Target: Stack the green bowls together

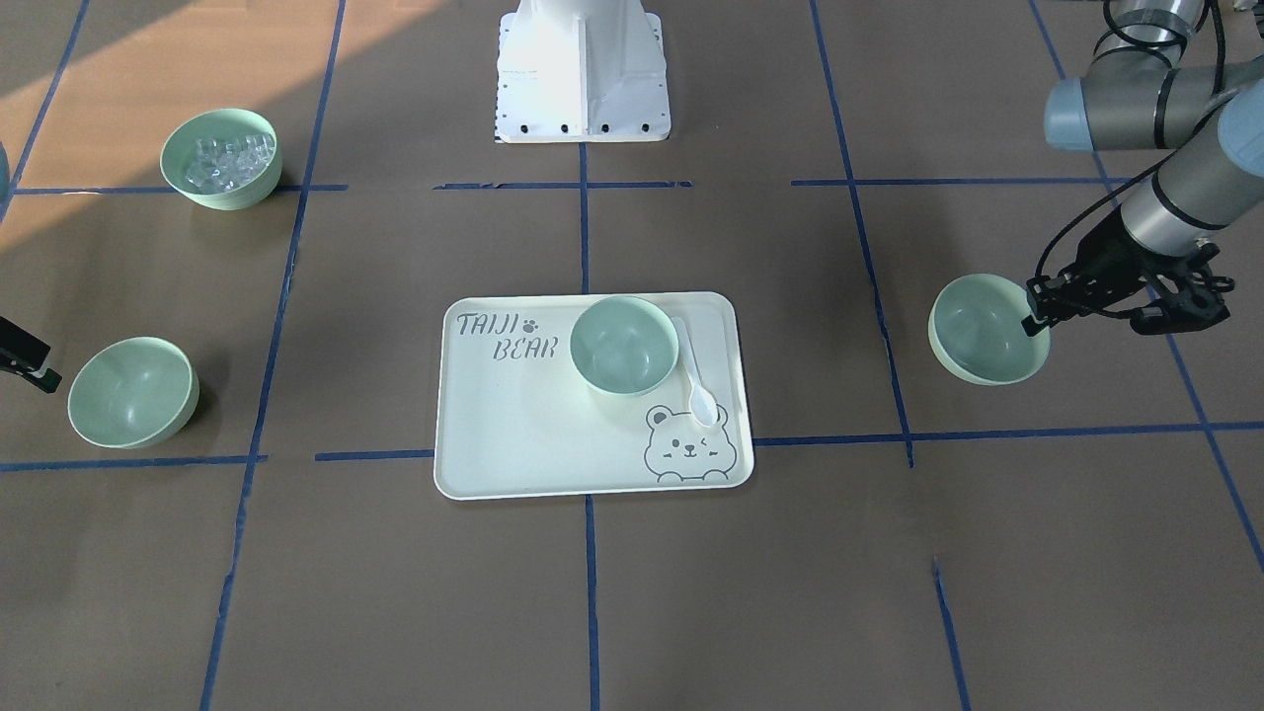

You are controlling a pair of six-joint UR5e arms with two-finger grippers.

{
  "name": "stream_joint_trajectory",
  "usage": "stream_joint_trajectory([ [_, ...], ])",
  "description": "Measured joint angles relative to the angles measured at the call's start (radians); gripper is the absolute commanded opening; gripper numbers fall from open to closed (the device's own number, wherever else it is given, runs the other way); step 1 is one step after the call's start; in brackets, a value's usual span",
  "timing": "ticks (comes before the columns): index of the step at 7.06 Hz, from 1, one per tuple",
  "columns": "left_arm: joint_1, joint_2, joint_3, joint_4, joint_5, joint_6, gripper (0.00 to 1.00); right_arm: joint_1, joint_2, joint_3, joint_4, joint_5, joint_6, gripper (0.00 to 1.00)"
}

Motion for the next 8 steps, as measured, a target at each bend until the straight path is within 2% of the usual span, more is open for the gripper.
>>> stream_joint_trajectory([
  [1, -0.001, -0.028, -0.025, 0.031, -0.001, -0.055, 0.00, -0.027, 0.003, -0.006, 0.008, -0.020, 0.010, 1.00],
  [2, -0.001, -0.055, -0.038, 0.044, -0.001, -0.114, 0.00, -0.053, 0.010, -0.016, 0.011, -0.037, 0.017, 0.86],
  [3, -0.001, -0.079, -0.045, 0.049, -0.001, -0.162, 0.00, -0.071, 0.019, -0.030, 0.012, -0.050, 0.023, 0.39],
  [4, 0.000, -0.098, -0.048, 0.050, -0.001, -0.191, 0.00, -0.083, 0.024, -0.039, 0.011, -0.054, 0.025, 0.00],
  [6, 0.004, -0.126, -0.044, 0.052, -0.001, -0.222, 0.00, -0.089, 0.028, -0.041, 0.012, -0.049, 0.019, 0.00],
  [8, 0.044, -0.188, -0.034, 0.052, 0.005, -0.336, 0.00, -0.089, 0.029, -0.037, 0.013, -0.017, 0.015, 0.00],
])
